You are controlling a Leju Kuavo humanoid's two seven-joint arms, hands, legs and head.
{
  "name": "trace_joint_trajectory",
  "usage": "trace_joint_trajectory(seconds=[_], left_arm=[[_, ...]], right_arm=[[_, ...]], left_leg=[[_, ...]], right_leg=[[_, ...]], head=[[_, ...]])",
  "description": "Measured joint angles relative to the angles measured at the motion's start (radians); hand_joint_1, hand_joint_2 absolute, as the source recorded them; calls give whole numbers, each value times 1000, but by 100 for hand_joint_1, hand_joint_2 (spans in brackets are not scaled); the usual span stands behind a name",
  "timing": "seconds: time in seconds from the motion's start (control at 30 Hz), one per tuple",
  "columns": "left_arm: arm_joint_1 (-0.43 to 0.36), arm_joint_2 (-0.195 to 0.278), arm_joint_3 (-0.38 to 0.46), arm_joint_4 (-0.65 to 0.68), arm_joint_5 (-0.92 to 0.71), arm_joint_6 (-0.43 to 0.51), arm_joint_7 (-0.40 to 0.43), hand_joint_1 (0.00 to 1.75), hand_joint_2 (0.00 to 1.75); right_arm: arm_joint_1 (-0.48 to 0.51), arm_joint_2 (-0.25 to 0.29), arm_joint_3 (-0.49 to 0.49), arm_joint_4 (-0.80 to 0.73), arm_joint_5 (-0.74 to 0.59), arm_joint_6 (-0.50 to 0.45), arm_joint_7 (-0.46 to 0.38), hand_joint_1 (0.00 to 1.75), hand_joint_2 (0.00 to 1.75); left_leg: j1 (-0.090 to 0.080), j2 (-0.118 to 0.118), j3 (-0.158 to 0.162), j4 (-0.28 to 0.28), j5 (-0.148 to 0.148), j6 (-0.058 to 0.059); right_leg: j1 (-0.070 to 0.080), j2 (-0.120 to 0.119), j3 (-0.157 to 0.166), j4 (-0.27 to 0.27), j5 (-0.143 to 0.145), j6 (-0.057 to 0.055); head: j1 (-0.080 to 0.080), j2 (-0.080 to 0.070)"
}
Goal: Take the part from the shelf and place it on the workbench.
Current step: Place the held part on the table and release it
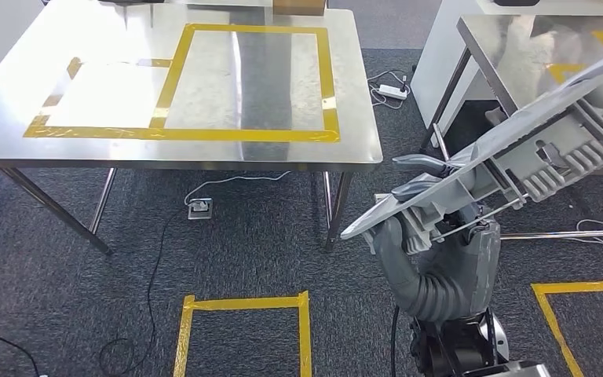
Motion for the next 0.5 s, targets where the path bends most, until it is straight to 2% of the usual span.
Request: trace_joint_trajectory(seconds=[0.4,0.5], left_arm=[[0,2,9,0,-9,-7,24,0,175],[0,4,11,0,-11,-8,24,0,175]], right_arm=[[0,0,0,0,-8,0,-8,175,175],[0,1,0,0,-10,0,-13,175,175]], left_leg=[[0,0,1,1,-1,0],[-4,-2,4,-4,-7,13]], right_leg=[[1,-1,0,3,-2,0],[-2,-7,6,-9,-1,13]], head=[[-3,0],[-8,0]])
